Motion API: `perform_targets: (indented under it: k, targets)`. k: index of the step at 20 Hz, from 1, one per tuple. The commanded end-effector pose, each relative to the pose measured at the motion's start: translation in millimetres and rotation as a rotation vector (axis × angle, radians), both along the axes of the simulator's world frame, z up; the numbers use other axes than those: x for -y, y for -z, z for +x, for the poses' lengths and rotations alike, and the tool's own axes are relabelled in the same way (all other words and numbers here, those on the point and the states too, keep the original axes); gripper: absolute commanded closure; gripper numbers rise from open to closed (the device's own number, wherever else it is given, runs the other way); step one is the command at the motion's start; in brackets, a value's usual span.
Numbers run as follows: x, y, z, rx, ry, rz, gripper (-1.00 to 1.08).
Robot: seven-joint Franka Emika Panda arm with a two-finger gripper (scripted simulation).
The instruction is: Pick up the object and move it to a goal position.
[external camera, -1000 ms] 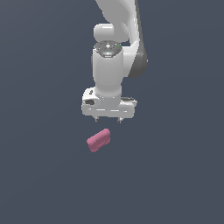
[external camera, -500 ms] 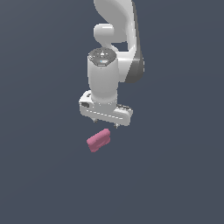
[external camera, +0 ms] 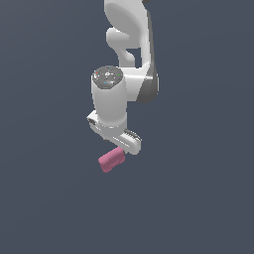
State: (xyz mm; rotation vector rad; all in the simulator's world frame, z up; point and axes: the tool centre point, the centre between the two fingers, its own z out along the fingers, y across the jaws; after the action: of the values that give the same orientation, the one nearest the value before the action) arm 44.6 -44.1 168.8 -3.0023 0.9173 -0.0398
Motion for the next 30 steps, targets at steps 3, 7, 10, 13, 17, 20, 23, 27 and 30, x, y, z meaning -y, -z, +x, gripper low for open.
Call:
perform_targets:
  k: [3, 7, 10, 13, 17, 20, 23, 27, 30]
  targets:
    - [7, 9, 5, -0.009, 0.136, 0.005, -0.92]
    - [12, 15, 8, -0.015, 0.23, 0.008, -0.92]
    - [15, 18, 10, -0.019, 0.284, 0.009, -0.92]
    - [17, 21, 11, -0.021, 0.324, 0.009, -0.92]
    - [19, 23, 12, -0.023, 0.355, 0.01, -0.92]
    - [19, 23, 12, -0.024, 0.362, 0.01, -0.92]
    - [19, 25, 12, -0.023, 0.357, 0.01, -0.92]
    - [19, 38, 12, -0.024, 0.359, 0.01, -0.92]
    - [19, 56, 11, -0.024, 0.361, 0.01, -0.92]
